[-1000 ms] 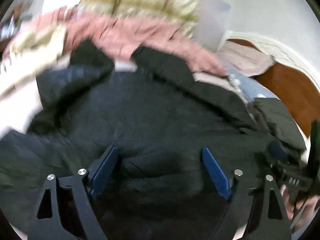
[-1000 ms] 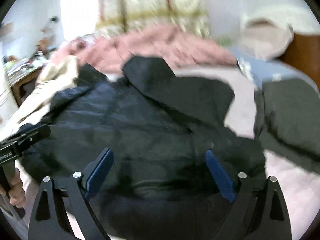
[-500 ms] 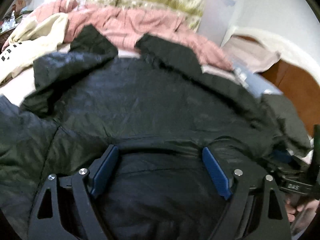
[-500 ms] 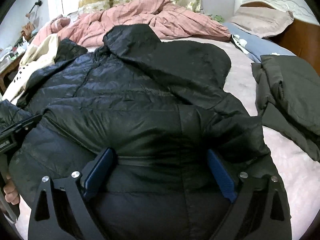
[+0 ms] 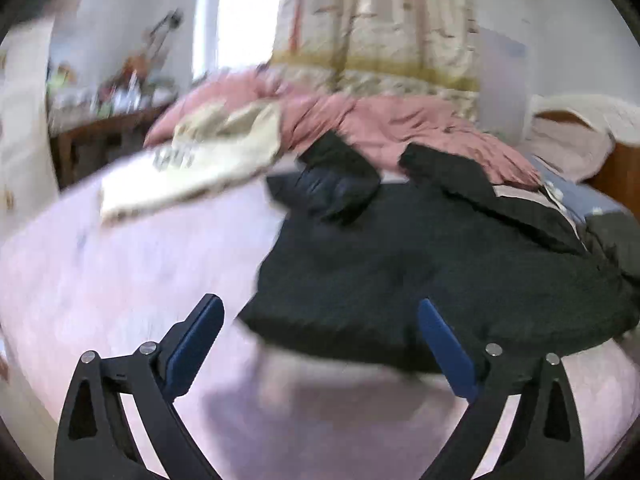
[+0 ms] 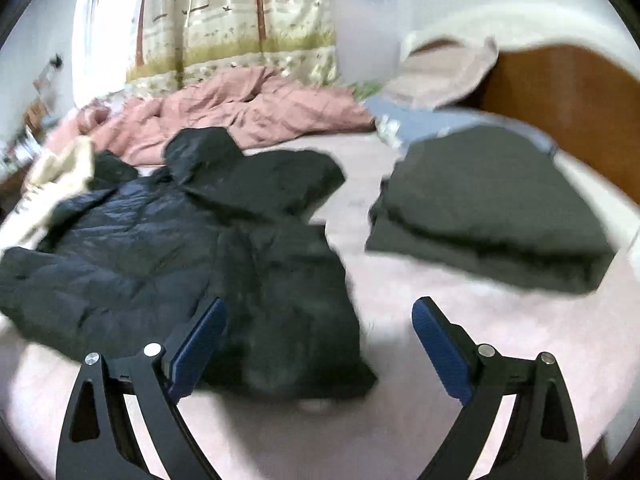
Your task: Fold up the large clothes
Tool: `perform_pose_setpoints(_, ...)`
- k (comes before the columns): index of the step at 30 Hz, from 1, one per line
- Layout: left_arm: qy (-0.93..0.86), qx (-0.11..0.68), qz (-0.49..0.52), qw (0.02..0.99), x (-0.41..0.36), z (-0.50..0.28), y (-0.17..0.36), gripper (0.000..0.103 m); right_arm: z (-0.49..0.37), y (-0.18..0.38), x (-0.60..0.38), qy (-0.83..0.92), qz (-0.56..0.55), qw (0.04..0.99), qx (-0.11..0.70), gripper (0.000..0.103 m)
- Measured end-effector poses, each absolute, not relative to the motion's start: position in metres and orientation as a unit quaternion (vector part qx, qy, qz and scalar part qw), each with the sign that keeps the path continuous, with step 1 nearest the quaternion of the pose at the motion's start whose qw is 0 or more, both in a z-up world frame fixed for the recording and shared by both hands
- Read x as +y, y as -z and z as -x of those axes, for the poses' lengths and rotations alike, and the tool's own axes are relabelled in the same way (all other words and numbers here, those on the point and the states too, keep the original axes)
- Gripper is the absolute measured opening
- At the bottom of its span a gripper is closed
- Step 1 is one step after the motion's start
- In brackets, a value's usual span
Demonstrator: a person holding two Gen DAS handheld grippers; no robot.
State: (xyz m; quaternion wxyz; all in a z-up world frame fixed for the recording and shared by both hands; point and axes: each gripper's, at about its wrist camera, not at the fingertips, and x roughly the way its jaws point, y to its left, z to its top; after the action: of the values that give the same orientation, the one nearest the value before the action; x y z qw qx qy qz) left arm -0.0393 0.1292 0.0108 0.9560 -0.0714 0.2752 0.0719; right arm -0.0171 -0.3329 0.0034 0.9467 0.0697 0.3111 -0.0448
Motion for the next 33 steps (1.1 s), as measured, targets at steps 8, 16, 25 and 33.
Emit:
perform_pose_setpoints(8, 0.076, 0.347, 0.369, 0.859, 0.209, -0.002, 0.048, 0.075, 0.000, 0.029, -0.362, -0.011, -0.180, 0.912, 0.370, 0.086)
perform_pose_setpoints(16, 0.071, 0.346, 0.294, 0.888, 0.178, 0.029, 0.023, 0.006, 0.035, 0.002, -0.341, 0.026, -0.144, 0.941, 0.305, 0.008)
perform_pose_setpoints(25, -0.020, 0.326, 0.170, 0.930, 0.157, 0.072, 0.004, 0.039, 0.084, -0.004, -0.347, 0.044, -0.170, 0.934, 0.311, 0.008)
perform_pose_setpoints(33, -0.097, 0.238, 0.109, 0.960, 0.161, 0.085, -0.037, 0.046, 0.089, -0.009, -0.369, 0.102, -0.183, 0.935, 0.285, 0.046)
